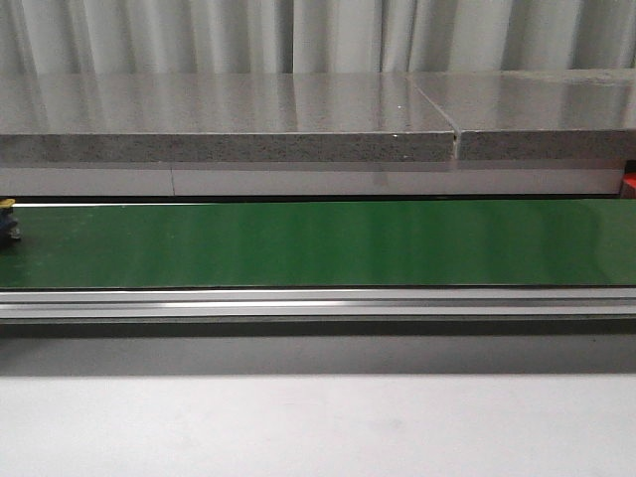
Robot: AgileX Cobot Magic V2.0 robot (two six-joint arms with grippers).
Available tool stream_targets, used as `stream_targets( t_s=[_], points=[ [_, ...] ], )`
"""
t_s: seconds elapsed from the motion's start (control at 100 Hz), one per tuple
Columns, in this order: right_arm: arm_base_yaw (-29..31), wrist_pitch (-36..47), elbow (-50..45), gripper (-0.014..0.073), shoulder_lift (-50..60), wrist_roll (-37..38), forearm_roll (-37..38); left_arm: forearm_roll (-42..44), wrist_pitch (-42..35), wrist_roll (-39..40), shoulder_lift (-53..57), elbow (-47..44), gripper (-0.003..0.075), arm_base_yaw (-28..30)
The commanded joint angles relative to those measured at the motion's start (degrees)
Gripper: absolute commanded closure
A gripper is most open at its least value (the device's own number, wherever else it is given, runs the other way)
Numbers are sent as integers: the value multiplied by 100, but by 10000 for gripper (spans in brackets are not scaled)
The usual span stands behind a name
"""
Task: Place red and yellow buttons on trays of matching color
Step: 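Lift the red button with the left gripper and set it on the belt, then lower the left gripper onto a yellow button in the pile and grasp it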
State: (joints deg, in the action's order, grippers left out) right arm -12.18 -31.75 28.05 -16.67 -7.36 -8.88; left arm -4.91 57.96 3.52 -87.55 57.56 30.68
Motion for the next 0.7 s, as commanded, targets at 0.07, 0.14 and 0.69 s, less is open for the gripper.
stream_targets(
  t_s=[0.07,0.14,0.69],
  points=[
    [-8,430,145,661,-57,-62,22,-163,-252,-59,-154,153,218,15],
    [-8,430,145,661,-57,-62,22,-147,-279,-59,-307,161,218,15],
    [-8,430,145,661,-57,-62,22,-112,-565,-148,-611,161,538,15]
  ],
)
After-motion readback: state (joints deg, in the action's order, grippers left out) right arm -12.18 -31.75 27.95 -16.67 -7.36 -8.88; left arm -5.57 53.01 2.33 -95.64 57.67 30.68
